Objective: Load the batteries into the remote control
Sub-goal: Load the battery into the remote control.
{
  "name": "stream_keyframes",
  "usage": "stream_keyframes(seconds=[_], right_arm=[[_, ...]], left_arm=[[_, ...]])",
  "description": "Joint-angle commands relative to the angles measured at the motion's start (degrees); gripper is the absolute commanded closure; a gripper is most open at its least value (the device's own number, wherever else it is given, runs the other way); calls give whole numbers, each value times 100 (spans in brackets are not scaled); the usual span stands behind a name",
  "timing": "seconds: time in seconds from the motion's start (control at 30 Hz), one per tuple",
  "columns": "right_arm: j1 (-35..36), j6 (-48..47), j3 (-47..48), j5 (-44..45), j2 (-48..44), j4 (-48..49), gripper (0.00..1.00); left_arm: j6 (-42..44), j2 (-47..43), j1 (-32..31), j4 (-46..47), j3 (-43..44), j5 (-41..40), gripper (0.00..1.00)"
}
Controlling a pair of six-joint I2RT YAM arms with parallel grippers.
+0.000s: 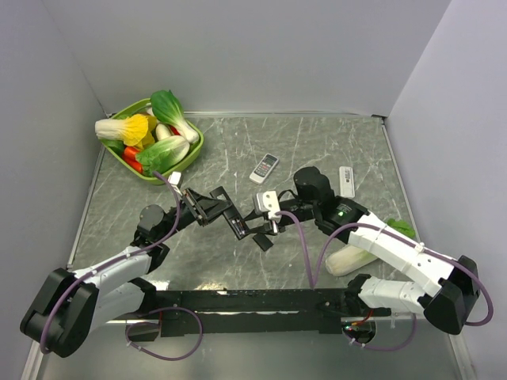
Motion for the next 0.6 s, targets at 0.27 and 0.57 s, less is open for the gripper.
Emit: stream_keyframes(seconds=[0.27, 0.57], right_arm=[[219, -464, 102, -172, 197, -236, 61], [254, -429, 31, 47, 232, -87, 65]], left_arm=[[53, -187, 27, 162, 265, 84, 98], [45, -240, 27, 118, 292, 120, 98]])
